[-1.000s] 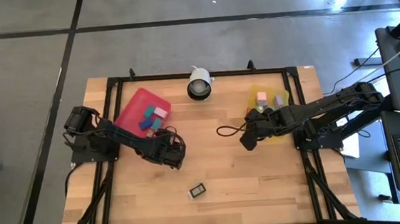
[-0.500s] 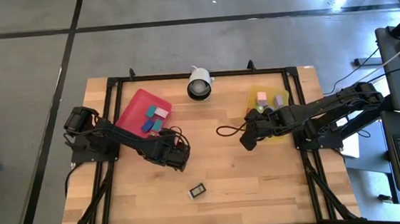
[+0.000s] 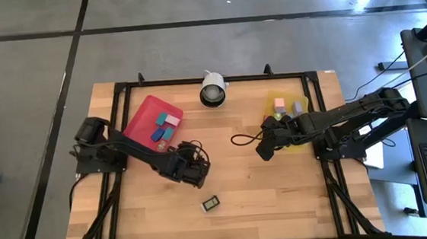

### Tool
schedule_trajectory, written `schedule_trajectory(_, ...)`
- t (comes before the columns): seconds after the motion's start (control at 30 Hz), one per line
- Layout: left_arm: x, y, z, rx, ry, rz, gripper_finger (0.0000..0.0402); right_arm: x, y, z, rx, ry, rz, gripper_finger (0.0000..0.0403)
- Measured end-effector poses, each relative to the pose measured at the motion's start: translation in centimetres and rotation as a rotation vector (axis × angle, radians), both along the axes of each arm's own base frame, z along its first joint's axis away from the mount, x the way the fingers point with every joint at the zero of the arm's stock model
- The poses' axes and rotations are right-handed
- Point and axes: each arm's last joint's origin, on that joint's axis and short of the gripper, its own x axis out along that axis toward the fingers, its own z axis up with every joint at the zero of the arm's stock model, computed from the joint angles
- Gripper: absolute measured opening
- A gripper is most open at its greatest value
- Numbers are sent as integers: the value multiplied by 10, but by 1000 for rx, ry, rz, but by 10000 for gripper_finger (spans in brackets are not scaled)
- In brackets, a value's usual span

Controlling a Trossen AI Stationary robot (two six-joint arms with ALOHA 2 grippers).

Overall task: Pick & Place Office items
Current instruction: Put the red digital timer into the pink bin

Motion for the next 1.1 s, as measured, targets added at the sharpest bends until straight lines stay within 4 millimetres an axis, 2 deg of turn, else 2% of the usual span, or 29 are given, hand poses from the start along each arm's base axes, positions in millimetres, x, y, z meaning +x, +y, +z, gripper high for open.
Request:
schedule_trajectory(0.17,8,2,0,21,-39,-31,263,0,0,0,0,-1,0,318)
schedule_trajectory(0.3,9,6,1,-54,-89,54,263,0,0,0,0,-3,-1,318)
schedule_trajectory(0.53,-2,11,-7,-467,-73,463,264,0,0,0,-1,-3,3,318)
schedule_trajectory(0.73,-8,12,-3,-607,-14,726,271,1,0,0,0,-9,4,318)
schedule_trajectory(0.97,-9,14,17,-478,13,785,272,2,0,1,2,-18,4,318)
schedule_trajectory(1.1,-7,16,11,-389,53,733,272,2,0,1,2,-19,4,317)
